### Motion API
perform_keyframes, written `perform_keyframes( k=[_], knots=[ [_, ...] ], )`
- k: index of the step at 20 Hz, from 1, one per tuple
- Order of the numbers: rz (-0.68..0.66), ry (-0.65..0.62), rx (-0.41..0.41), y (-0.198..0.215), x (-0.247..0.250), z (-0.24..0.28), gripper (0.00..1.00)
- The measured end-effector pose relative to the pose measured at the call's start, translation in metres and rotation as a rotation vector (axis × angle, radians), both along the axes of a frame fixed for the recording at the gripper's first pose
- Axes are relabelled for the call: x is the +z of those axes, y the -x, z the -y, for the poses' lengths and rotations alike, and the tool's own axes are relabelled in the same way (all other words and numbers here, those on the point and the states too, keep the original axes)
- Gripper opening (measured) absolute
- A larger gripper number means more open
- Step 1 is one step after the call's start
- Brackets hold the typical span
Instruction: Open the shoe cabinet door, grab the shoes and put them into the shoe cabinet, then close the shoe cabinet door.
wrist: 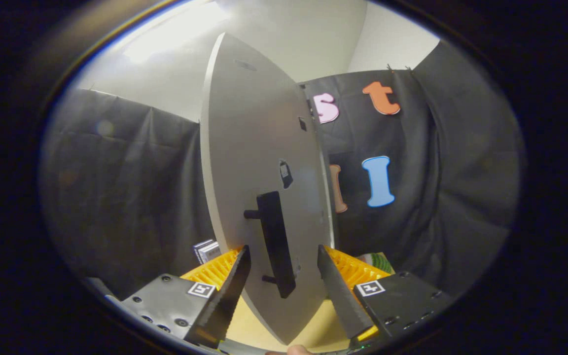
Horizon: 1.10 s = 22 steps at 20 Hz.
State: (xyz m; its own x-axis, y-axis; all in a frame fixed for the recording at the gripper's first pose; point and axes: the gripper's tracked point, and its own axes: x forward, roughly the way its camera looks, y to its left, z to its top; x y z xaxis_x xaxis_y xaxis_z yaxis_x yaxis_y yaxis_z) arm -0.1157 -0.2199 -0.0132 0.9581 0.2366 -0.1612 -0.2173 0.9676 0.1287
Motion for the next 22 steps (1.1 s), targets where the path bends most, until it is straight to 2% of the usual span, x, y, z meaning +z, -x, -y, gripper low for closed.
perform_keyframes(
  k=[8, 12, 16, 22],
  knots=[
    [-0.018, -0.029, 0.103, -0.043, -0.019, -0.094, 0.89],
    [-0.036, -0.045, 0.091, -0.074, -0.031, -0.13, 0.89],
    [-0.044, -0.065, 0.091, -0.105, -0.041, -0.164, 0.97],
    [-0.017, -0.056, 0.063, -0.139, -0.048, -0.194, 0.97]
  ],
)
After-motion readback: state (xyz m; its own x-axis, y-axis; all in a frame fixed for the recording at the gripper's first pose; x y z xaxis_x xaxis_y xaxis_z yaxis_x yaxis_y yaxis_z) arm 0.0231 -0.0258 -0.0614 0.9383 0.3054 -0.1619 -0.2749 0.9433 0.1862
